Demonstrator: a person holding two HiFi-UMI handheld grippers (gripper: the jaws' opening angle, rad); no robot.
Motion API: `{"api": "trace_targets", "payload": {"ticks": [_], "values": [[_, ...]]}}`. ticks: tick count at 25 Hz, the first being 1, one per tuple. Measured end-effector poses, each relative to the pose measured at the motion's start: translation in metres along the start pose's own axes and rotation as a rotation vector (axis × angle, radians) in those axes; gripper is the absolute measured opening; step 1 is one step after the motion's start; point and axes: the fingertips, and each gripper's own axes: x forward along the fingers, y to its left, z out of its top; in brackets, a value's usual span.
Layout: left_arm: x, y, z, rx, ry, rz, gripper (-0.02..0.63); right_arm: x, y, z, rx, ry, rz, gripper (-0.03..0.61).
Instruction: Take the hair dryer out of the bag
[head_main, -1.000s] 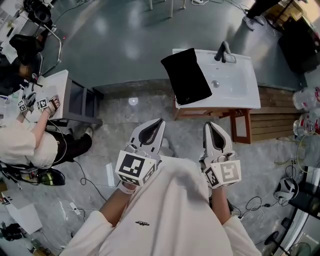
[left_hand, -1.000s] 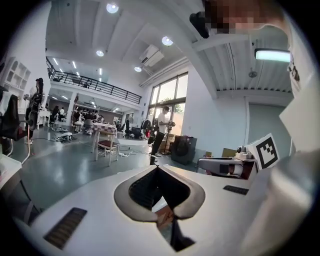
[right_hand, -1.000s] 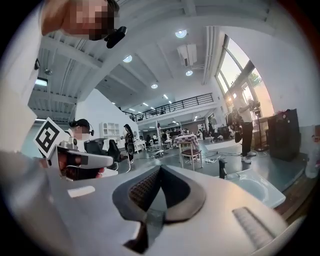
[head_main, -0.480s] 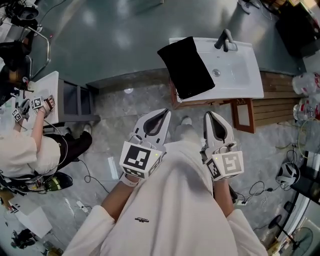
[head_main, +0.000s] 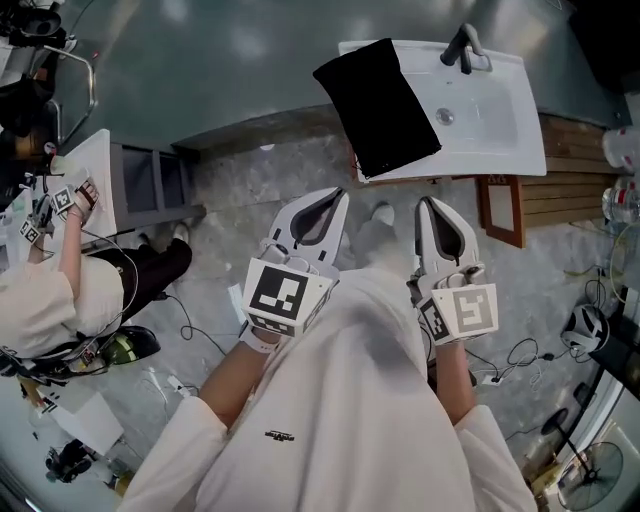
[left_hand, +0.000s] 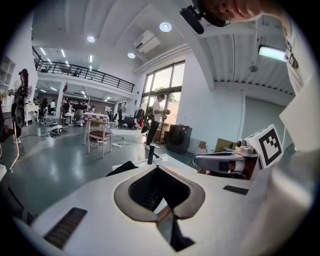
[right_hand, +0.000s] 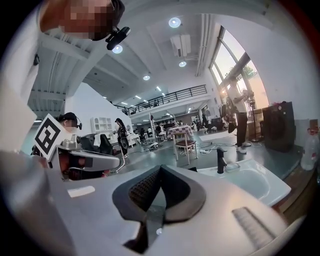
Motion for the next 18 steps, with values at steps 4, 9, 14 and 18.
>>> {"api": "trace_targets", "payload": {"ticks": [4,9,14,18], "values": [[0.027,0.001,-0.017,-0.009,0.055,-0.010,0.006,0.013,-0.020,-0.012,0.019,0.017,-0.015,-0.003],[0.065,0.003,-0.042,0.023,0.126,0.002,0.008,0.029,-0.051,-0.036,0.043,0.037,-0.030,-0.003],[0.094,0.010,-0.059,0.052,0.174,0.014,0.008,0.045,-0.069,-0.054,0.076,0.067,-0.031,-0.003],[0.118,0.015,-0.081,0.080,0.217,0.020,0.008,0.053,-0.082,-0.075,0.099,0.091,-0.023,-0.003]]}}
